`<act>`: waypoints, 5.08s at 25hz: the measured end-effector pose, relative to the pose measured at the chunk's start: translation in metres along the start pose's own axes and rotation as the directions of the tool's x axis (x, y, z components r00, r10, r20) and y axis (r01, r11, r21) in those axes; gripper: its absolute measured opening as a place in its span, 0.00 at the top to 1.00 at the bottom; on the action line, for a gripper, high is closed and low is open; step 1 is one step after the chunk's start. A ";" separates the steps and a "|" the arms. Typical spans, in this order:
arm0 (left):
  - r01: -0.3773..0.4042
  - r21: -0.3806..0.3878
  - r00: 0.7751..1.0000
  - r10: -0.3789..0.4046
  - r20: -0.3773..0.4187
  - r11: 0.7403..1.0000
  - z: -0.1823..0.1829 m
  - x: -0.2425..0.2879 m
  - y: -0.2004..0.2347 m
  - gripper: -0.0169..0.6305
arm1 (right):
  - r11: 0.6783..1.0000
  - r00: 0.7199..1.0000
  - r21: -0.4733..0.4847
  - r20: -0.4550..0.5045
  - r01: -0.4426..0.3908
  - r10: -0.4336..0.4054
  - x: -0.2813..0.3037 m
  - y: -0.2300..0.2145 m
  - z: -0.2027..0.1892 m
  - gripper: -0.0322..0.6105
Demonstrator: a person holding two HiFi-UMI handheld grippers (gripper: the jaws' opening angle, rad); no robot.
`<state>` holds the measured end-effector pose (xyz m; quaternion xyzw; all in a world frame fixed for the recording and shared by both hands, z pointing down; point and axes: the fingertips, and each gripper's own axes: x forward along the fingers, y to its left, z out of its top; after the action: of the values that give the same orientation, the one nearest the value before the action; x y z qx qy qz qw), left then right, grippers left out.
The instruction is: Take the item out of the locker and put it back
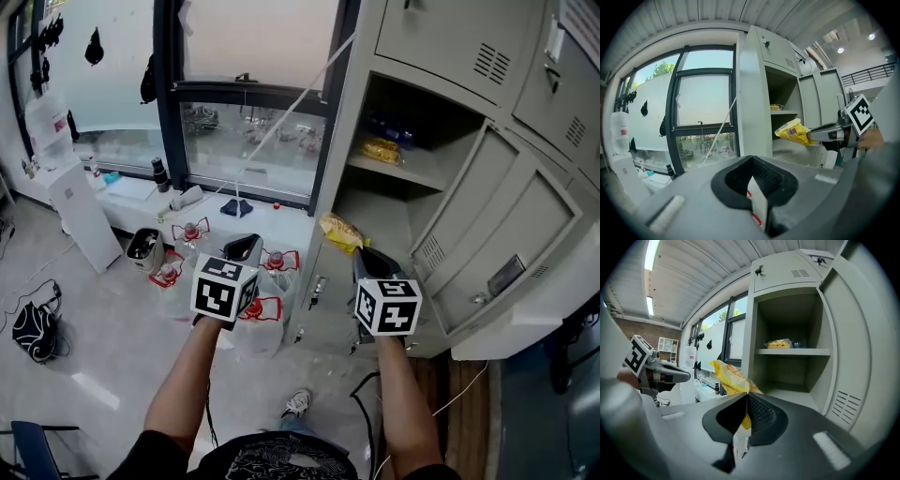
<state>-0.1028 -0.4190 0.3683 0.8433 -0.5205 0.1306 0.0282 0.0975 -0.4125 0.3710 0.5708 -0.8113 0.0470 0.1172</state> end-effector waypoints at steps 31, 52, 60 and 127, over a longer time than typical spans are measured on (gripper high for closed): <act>0.091 0.047 0.996 -0.090 -0.028 0.995 0.031 0.118 -0.016 0.97 | 0.967 0.968 -0.194 -0.156 0.166 -0.198 0.110 -0.127 -0.022 0.91; 0.082 0.057 0.997 -0.081 -0.021 0.995 0.031 0.119 -0.008 0.97 | 0.923 0.924 -0.341 -0.266 0.178 -0.276 0.138 -0.135 -0.045 0.90; 0.074 0.053 0.997 -0.072 -0.033 0.996 0.026 0.114 -0.007 0.97 | 0.923 0.925 -0.344 -0.266 0.171 -0.270 0.136 -0.133 -0.049 0.89; 0.158 0.036 0.987 -0.158 -0.005 0.987 0.006 -0.004 -0.056 0.97 | 0.991 0.992 0.048 0.025 0.124 -0.125 -0.061 -0.036 0.010 0.91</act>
<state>-0.0542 -0.3911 0.3669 0.8821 -0.4497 0.1381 0.0236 0.1500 -0.3709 0.3442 0.6234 -0.7745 0.0506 0.0950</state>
